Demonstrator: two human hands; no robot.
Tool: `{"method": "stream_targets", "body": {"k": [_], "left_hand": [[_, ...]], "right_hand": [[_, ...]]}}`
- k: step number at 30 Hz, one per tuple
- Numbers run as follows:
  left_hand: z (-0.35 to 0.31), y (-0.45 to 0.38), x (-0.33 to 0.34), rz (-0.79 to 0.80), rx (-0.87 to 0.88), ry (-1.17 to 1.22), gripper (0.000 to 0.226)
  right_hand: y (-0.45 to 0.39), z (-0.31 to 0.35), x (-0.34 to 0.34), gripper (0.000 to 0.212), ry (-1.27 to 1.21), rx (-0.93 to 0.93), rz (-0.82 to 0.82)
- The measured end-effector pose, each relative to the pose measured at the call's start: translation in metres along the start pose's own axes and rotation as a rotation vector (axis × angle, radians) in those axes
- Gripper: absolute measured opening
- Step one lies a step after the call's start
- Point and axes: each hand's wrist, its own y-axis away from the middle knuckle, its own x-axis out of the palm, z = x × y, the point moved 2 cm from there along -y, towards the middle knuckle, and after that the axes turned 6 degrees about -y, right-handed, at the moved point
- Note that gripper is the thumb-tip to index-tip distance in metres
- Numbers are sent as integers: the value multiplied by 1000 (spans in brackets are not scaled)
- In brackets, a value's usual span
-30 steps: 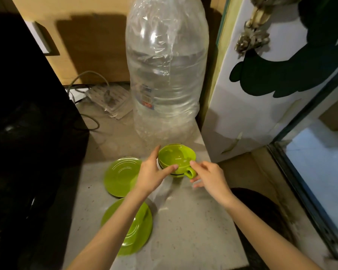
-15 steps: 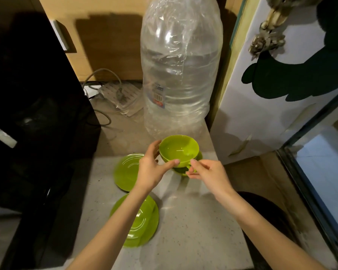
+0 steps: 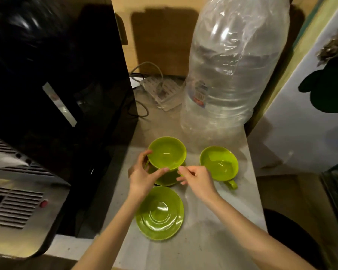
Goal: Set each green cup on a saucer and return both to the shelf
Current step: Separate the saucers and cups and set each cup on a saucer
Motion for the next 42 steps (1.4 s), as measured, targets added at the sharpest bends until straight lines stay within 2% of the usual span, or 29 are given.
{"method": "stream_targets", "body": {"k": [21, 27, 29, 32, 37, 40, 42], "left_hand": [[13, 14, 1, -30, 47, -254, 66], [11, 11, -1, 7, 9, -391, 76], [2, 10, 1, 5, 18, -453, 81], [-18, 9, 6, -8, 108, -490, 80], [-53, 14, 31, -8, 325, -375, 61], [-63, 13, 59, 91, 389, -374, 61], [-66, 9, 79, 205, 411, -435, 75]], "right_hand": [[10, -12, 6, 26, 74, 43, 42], [12, -6, 2, 36, 181, -9, 40], [14, -2, 0, 33, 209, -20, 36], [16, 2, -9, 33, 216, -41, -11], [23, 12, -43, 25, 162, -91, -151], [30, 11, -71, 21, 184, -151, -303], [33, 4, -87, 22, 242, -153, -380]]}}
